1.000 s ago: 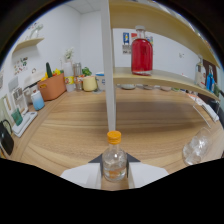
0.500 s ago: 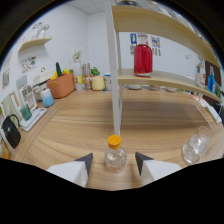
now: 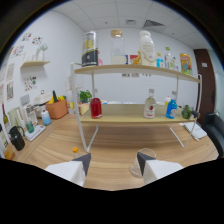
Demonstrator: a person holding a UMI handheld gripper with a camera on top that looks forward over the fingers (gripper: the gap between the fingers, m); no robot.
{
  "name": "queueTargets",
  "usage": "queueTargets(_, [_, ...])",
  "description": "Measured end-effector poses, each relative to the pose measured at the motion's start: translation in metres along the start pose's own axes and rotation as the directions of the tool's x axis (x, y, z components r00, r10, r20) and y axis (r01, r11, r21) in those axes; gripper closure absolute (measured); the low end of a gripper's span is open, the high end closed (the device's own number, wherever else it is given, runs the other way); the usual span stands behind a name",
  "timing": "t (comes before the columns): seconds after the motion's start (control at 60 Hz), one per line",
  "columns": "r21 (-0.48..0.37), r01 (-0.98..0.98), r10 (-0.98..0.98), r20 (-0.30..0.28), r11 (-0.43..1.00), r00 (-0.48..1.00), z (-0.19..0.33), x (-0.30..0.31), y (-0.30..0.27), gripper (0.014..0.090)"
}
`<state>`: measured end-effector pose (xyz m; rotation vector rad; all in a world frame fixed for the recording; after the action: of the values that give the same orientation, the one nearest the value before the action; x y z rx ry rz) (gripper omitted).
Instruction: Make me a cup of Mount Fuji.
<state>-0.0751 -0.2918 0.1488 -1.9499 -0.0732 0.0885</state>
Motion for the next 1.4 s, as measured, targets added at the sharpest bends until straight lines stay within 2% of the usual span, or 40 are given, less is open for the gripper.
queueTargets(0.167, [-0.039,-0.057,0.053,-0.095,0.998,0.994,-0.003,0.08,0.016,0.0194])
queueTargets(0.233, [-0.026,-0.064,0.061,-0.115,0.998,0.992,0.0,0.106,0.005,0.0191])
queueTargets(0.483, [0.091,-0.066,0.076,-0.108,0.994,0.991,0.036,0.17,-0.073,0.0193])
queueTargets(0.7, [0.104,-0.04,0.049,-0.089,0.994,0.995,0.089,0.205,-0.107,0.0199])
queueTargets(0.767, [0.09,-0.025,0.033,-0.081,0.996,0.996,0.105,0.211,-0.108,0.0238])
queueTargets(0.833, [0.068,-0.01,0.015,-0.069,0.998,0.997,0.12,0.215,-0.106,0.0326])
queueTargets(0.983, [0.026,-0.007,0.009,-0.079,1.0,0.997,0.14,0.224,-0.097,0.0635])
queueTargets(1.017, [0.021,-0.004,0.005,-0.072,1.0,0.997,0.142,0.224,-0.096,0.0672])
queueTargets(1.217, [0.029,0.011,-0.01,-0.062,1.0,0.998,0.135,0.221,-0.097,0.0688])
queueTargets(1.4, [0.078,-0.014,0.018,-0.045,0.997,0.999,0.092,0.209,-0.109,0.0692])
